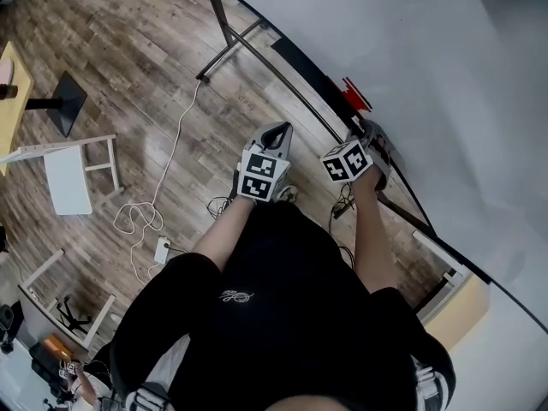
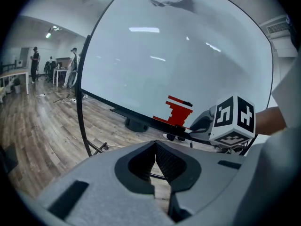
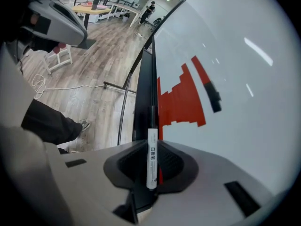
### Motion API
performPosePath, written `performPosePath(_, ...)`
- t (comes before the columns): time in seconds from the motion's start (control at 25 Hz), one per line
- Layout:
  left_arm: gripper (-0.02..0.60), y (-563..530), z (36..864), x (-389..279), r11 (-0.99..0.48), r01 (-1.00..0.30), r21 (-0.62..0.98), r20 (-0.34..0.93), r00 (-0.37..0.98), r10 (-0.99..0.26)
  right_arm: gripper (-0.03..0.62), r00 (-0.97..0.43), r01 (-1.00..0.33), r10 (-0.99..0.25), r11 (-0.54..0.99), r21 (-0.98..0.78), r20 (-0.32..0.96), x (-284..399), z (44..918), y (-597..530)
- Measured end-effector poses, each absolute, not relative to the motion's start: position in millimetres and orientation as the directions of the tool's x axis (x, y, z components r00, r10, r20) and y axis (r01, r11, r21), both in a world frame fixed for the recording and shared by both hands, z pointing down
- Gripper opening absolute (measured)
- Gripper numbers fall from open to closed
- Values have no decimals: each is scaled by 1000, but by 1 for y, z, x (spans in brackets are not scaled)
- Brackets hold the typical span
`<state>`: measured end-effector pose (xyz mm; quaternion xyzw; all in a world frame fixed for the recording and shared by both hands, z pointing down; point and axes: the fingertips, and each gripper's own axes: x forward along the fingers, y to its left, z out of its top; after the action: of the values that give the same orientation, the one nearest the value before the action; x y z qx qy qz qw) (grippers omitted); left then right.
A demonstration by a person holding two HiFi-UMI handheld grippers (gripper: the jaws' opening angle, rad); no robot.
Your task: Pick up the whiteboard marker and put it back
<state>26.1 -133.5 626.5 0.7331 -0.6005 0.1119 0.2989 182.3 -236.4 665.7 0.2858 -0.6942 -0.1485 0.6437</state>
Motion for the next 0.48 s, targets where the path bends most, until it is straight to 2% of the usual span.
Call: performPosePath(0.48,6,-105,573,41,-89,-972,219,454,182,-872,54,-247,-353,-666,738,575,704,177,583,-201)
